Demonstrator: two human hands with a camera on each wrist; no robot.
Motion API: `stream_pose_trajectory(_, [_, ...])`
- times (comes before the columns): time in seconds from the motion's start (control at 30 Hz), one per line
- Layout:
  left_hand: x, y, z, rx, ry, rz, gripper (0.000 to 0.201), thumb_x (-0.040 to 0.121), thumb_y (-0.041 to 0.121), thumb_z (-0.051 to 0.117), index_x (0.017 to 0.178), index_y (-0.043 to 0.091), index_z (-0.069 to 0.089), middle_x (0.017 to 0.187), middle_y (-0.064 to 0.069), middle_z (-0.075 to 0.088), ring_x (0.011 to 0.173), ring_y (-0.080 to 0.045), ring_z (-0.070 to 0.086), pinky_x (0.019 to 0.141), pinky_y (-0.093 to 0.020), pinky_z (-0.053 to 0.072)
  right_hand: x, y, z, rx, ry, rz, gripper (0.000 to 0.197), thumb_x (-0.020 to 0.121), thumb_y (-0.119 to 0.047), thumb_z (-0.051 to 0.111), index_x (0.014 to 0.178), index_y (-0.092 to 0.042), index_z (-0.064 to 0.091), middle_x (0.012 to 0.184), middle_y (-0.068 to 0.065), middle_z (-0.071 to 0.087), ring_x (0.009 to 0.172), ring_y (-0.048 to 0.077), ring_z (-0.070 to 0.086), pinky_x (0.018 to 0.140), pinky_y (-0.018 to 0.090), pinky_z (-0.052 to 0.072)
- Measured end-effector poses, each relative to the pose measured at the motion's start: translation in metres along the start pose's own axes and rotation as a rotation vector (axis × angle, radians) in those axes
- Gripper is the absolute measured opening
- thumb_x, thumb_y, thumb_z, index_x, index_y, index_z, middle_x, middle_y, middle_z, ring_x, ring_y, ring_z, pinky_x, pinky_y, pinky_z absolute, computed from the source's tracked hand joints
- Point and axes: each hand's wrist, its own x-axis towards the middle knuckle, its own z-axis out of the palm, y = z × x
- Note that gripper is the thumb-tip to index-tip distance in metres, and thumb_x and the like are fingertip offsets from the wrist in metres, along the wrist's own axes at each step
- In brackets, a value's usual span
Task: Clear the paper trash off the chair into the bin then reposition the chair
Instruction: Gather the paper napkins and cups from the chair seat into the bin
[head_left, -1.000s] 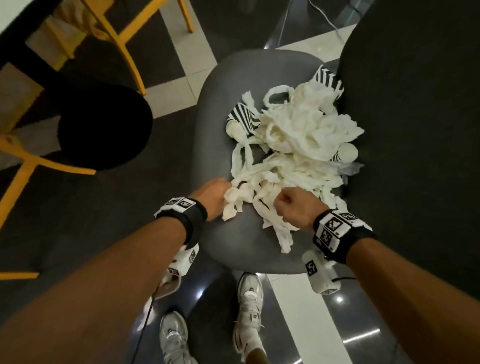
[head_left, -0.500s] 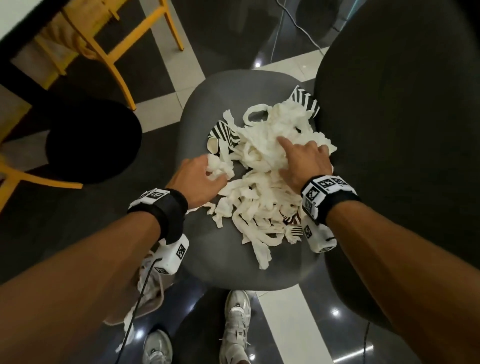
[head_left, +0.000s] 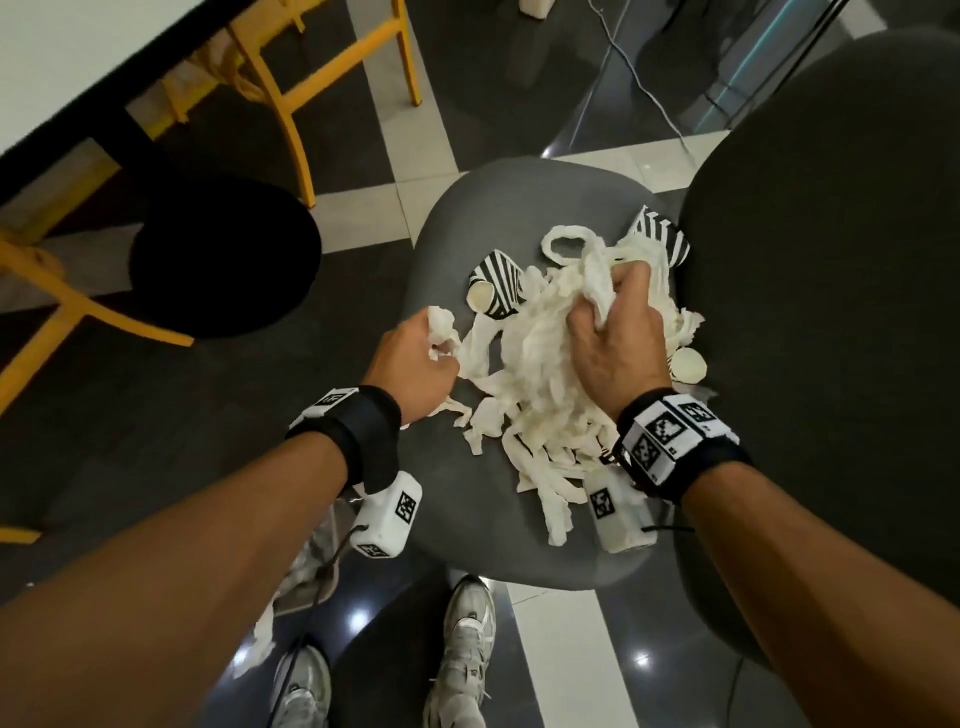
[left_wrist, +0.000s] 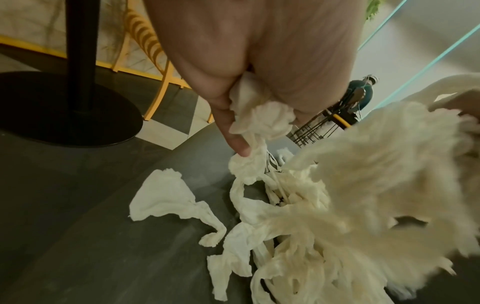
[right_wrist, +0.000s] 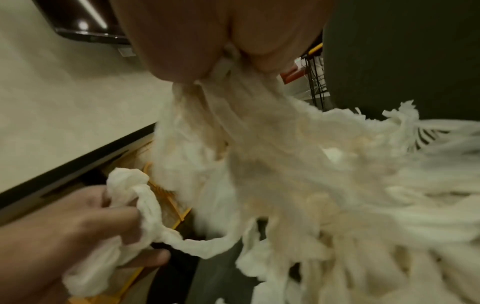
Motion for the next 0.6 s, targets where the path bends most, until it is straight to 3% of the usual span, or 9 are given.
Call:
stream_pose_trajectory(0.1, [-0.006, -0.005, -0.005, -0.049, -0.005, -0.024, 0.015, 0.081, 0.006, 0.055, 0.084, 0.021, 0.055, 0.081, 0.005, 0.063, 0.078, -0.019, 0.063, 0.069, -0.026, 0.048, -0.009, -0.018, 0.013, 0.125, -0.023, -0.028, 0.029, 0.098, -0.022, 0.050, 0.126, -0.018, 0.047, 0.074, -0.007, 0.060, 0.059, 0.007, 0.056, 0.056, 0.019, 0.044])
stream_pose_trajectory(0.17, [-0.011, -0.007, -0.008, -0.089, -0.020, -0.030, 0.017, 0.084, 0.008, 0.052, 0.082, 0.024, 0.056, 0.081, 0.005, 0.064, 0.080, -0.021, 0.064, 0.070, -0.028, 0.047, -0.012, -0.032, 0.026, 0.246, -0.046, 0.020, 0.025, 0.096, -0.029, 0.053, 0.119, -0.021, 0.058, 0.085, -0.012, 0.064, 0.075, -0.004, 0.060, 0.073, 0.014, 0.049])
stream_pose_trajectory(0.23, [-0.016, -0.010, -0.013, -0.233, -0.052, -0.058, 0.015, 0.089, 0.013, 0.051, 0.088, 0.018, 0.064, 0.087, -0.002, 0.071, 0.088, -0.027, 0.068, 0.077, -0.039, 0.054, -0.013, -0.046, 0.047, 0.440, -0.103, 0.146, 0.027, 0.093, -0.032, 0.052, 0.116, -0.022, 0.061, 0.096, -0.011, 0.066, 0.091, 0.003, 0.062, 0.092, 0.030, 0.053])
stream_pose_trajectory(0.3, [-0.024, -0.007, -0.019, -0.487, -0.077, -0.138, 0.023, 0.095, 0.029, 0.050, 0.097, 0.020, 0.072, 0.093, -0.002, 0.076, 0.094, -0.026, 0.071, 0.081, -0.043, 0.057, -0.015, -0.058, 0.072, 0.591, -0.198, 0.291, 0.038, 0.087, -0.035, 0.046, 0.120, -0.019, 0.058, 0.104, -0.003, 0.067, 0.099, 0.014, 0.063, 0.098, 0.044, 0.051])
stream_pose_trajectory(0.37, [-0.029, -0.002, -0.029, -0.789, -0.112, -0.273, 0.039, 0.094, 0.047, 0.048, 0.106, 0.020, 0.074, 0.097, -0.004, 0.077, 0.097, -0.026, 0.072, 0.080, -0.040, 0.057, -0.022, -0.070, 0.101, 0.555, -0.285, 0.353, 0.048, 0.083, -0.038, 0.041, 0.122, -0.012, 0.054, 0.108, 0.004, 0.063, 0.101, 0.018, 0.060, 0.097, 0.044, 0.048])
stream_pose_trajectory(0.43, [-0.037, -0.005, -0.044, -1.001, -0.166, -0.379, 0.055, 0.095, 0.056, 0.043, 0.119, 0.014, 0.070, 0.111, -0.011, 0.075, 0.109, -0.030, 0.069, 0.096, -0.042, 0.054, -0.035, -0.076, 0.131, 0.373, -0.362, 0.244, 0.039, 0.090, -0.034, 0.036, 0.119, -0.013, 0.050, 0.108, 0.002, 0.056, 0.103, 0.018, 0.054, 0.099, 0.040, 0.043])
stream_pose_trajectory(0.47, [-0.041, -0.013, -0.052, -1.020, -0.175, -0.386, 0.056, 0.096, 0.056, 0.045, 0.122, 0.013, 0.068, 0.115, -0.013, 0.074, 0.113, -0.030, 0.068, 0.102, -0.043, 0.052, -0.042, -0.078, 0.146, 0.222, -0.394, 0.138, 0.036, 0.092, -0.035, 0.034, 0.117, -0.015, 0.050, 0.111, 0.002, 0.056, 0.108, 0.022, 0.053, 0.102, 0.044, 0.042])
stream_pose_trajectory(0.53, [-0.053, -0.040, -0.069, -0.929, -0.099, -0.389, 0.049, 0.091, 0.050, 0.060, 0.123, 0.015, 0.067, 0.115, -0.013, 0.074, 0.112, -0.032, 0.069, 0.102, -0.047, 0.052, -0.058, -0.084, 0.174, 0.019, -0.463, 0.026, 0.036, 0.096, -0.037, 0.031, 0.116, -0.017, 0.053, 0.115, 0.002, 0.054, 0.115, 0.026, 0.050, 0.105, 0.050, 0.039])
stream_pose_trajectory(0.6, [-0.066, -0.074, -0.091, -0.881, 0.025, -0.459, 0.046, 0.082, 0.047, 0.071, 0.118, 0.018, 0.070, 0.109, -0.013, 0.076, 0.101, -0.031, 0.074, 0.094, -0.049, 0.056, -0.071, -0.087, 0.203, 0.145, -0.616, 0.131, 0.043, 0.096, -0.050, 0.034, 0.124, -0.025, 0.055, 0.123, 0.000, 0.057, 0.120, 0.023, 0.053, 0.108, 0.050, 0.040])
